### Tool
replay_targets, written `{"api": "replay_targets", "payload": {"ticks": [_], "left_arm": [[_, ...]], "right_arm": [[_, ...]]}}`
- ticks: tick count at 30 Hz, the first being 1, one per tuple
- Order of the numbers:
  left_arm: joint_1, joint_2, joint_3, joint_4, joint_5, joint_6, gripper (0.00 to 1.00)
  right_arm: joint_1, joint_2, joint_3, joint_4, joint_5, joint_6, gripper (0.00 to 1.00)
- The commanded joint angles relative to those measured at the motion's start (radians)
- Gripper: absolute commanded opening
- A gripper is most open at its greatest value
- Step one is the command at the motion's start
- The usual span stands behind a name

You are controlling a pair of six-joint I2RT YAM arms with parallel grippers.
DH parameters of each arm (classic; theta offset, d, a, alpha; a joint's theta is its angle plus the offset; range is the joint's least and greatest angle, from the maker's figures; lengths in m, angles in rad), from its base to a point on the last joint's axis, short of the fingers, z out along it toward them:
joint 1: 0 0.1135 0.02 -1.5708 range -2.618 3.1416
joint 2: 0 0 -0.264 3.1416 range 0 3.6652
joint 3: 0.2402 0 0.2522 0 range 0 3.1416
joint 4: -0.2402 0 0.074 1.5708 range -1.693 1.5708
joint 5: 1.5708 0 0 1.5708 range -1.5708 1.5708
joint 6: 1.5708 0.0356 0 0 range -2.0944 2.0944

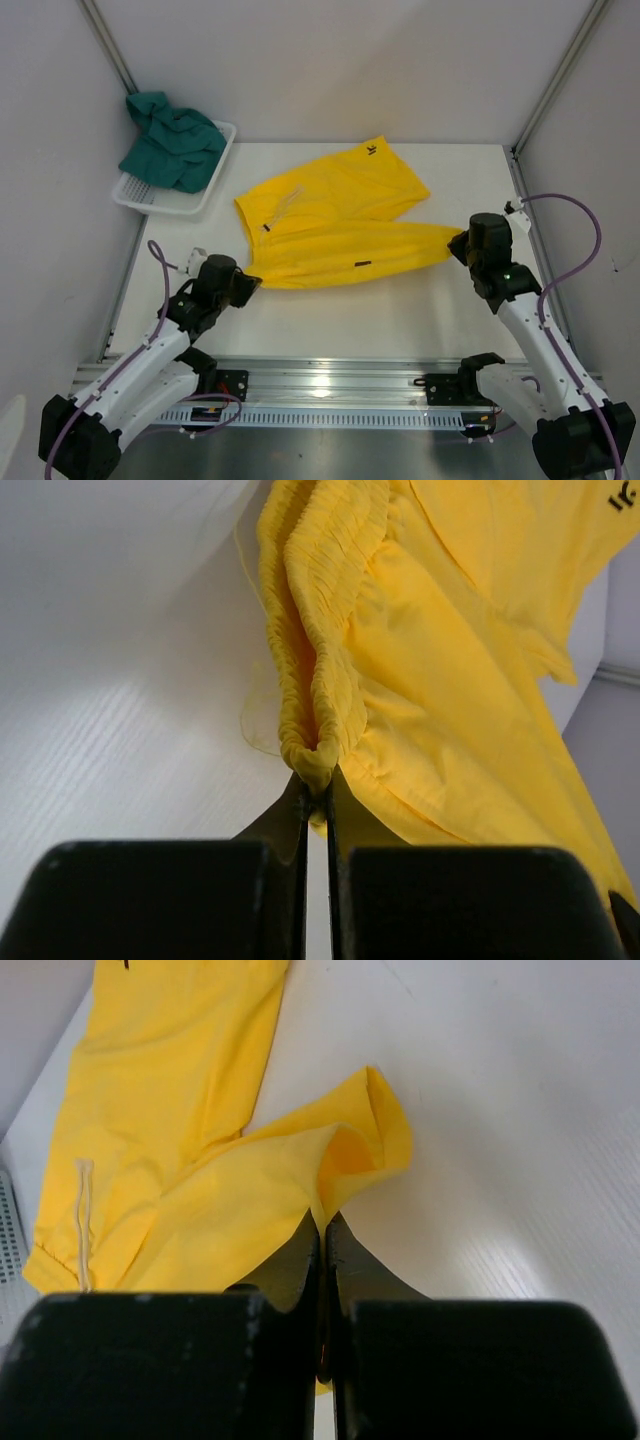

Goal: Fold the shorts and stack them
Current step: Fold the shorts

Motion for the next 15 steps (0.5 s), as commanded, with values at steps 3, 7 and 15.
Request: {"api": "replay_targets", "payload": {"ticks": [3, 7, 15], "left_arm": [[-0.101, -0.062, -0.045, -0.012, 0.018, -0.086, 0.0], [-0.196, -0.086, -0.042, -0.065, -0.017, -0.145, 0.0], [-0.357, -0.128, -0.016, -0.148, -0.131, -0.26, 0.0]], "right_arm": [[0.0, -0.113, 0.014, -0.092, 0.145, -0.008, 0.0], [-0.002, -0.236, 0.023, -0.134, 0.207, -0.034, 0.0], [-0.002, -0.285, 0.065, -0.162, 0.217, -0.068, 0.0]]}}
